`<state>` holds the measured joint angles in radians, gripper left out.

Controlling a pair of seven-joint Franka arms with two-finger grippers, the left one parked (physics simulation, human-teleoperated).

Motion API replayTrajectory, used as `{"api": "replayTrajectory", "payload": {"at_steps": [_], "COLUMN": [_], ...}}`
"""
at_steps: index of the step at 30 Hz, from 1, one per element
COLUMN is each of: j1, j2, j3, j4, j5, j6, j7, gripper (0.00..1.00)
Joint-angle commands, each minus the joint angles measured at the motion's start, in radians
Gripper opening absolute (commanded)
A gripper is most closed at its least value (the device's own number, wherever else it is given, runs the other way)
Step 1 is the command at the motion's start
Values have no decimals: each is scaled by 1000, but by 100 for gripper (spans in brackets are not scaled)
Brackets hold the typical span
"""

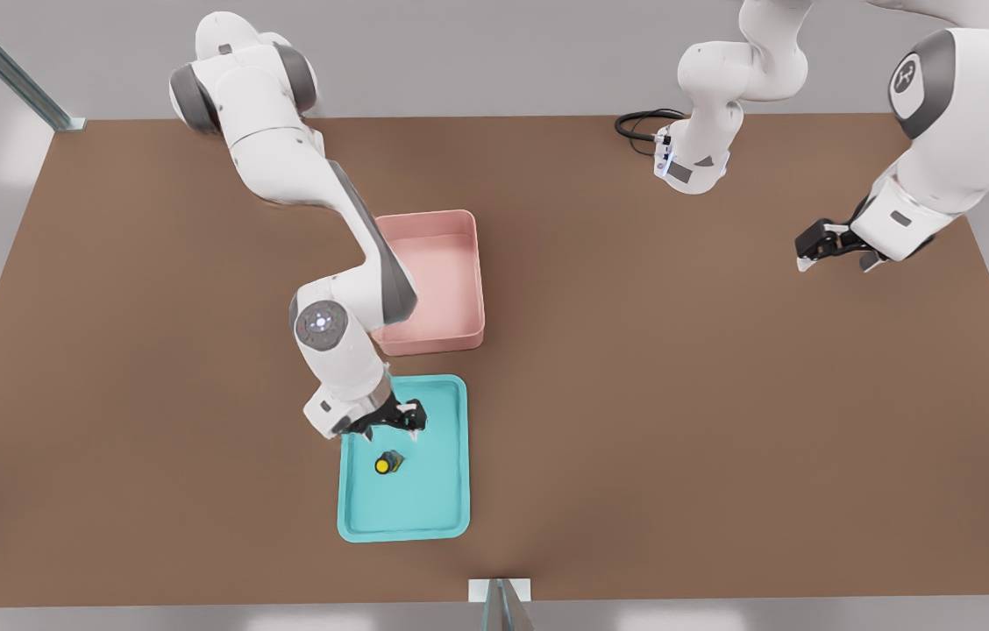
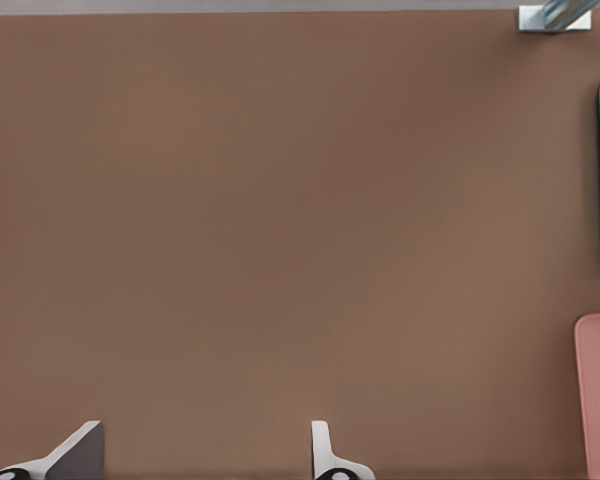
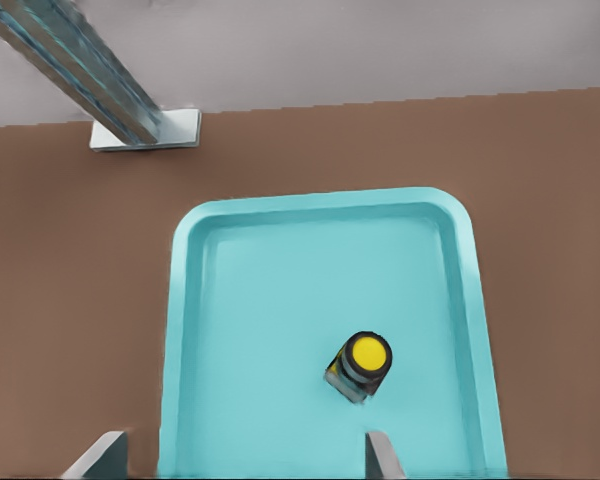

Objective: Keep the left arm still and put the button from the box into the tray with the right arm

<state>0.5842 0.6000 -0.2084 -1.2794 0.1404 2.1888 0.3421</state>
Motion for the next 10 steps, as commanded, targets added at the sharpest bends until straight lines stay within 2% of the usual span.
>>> {"api": "replayTrajectory", "payload": {"at_steps": [1, 2, 3, 5, 10], "j1": [-98, -357, -423, -469, -523], "j2": [-169, -347, -368, -256, -243], "j3": [32, 194, 207, 141, 144], "j4": [-11, -181, -167, 43, 35], "j5": [-130, -137, -186, -183, -148], "j6": [-400, -443, -526, -630, -610], "j7": [-420, -479, -488, -577, -580], "gripper": [100, 100, 100, 100, 100]}}
